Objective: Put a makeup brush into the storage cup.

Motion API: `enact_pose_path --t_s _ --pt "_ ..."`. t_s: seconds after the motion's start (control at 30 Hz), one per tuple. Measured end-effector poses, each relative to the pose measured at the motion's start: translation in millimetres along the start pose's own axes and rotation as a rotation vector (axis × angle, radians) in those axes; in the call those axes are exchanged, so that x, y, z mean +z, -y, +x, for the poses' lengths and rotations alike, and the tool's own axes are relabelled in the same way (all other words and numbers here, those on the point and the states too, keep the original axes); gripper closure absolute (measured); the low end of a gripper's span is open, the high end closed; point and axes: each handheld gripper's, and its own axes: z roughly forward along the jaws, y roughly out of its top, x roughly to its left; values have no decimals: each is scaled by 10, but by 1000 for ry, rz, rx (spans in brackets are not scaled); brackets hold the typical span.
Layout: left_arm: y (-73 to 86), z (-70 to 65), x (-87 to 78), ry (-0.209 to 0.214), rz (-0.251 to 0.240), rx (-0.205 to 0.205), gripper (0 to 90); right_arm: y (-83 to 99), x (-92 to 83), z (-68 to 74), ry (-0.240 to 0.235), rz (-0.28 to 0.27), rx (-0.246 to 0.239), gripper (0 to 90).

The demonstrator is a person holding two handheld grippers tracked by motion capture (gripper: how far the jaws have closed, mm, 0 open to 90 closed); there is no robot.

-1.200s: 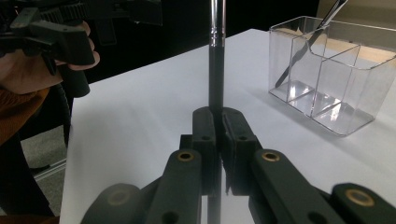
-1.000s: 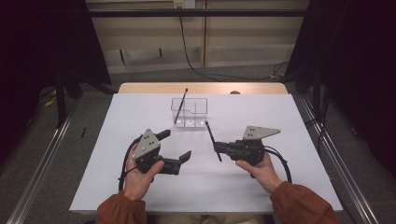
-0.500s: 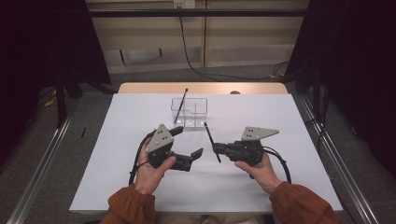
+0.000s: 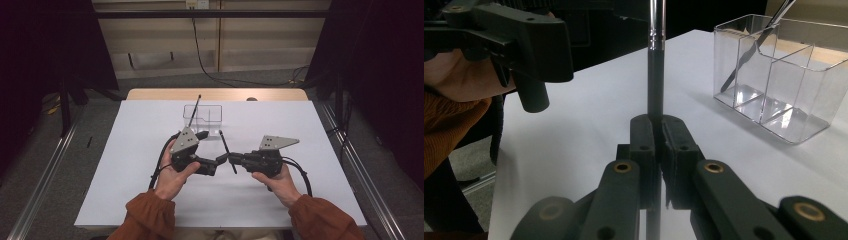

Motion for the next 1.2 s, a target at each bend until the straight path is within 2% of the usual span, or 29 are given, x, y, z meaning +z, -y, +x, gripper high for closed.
enact_pose_path --t_s 0.1,0.2,0.27,0.37,0.43,0.5,0.6,0.67,0.77,1.03,1.13,1.2 --pt "16 18 43 11 -2 -17 49 6 2 -1 -1 4 3 843" --pt "22 22 60 3 1 -10 50 10 3 -1 1 4 4 843" --pt "25 27 61 19 -1 -13 56 12 4 -4 2 4 3 843" --pt "19 7 67 9 -7 -1 84 16 8 -3 1 5 4 843" --pt "17 0 88 17 -6 -1 99 16 10 -3 2 4 3 843" --pt "11 -8 119 18 -11 11 158 14 11 -3 3 2 4 844" --pt "10 -14 169 25 -18 -16 224 12 4 -6 4 0 6 844" --pt "7 -27 187 17 -20 -7 273 13 -1 -4 6 -2 6 843" --pt "-6 -14 181 21 -28 -28 348 14 -5 -9 9 -1 6 843" --pt "-14 -16 151 36 -19 -49 554 24 2 1 7 2 8 843" --pt "-11 -7 148 41 -13 -54 605 27 7 2 7 2 9 843" --pt "-1 0 149 34 -14 -77 624 28 7 0 9 1 9 843"
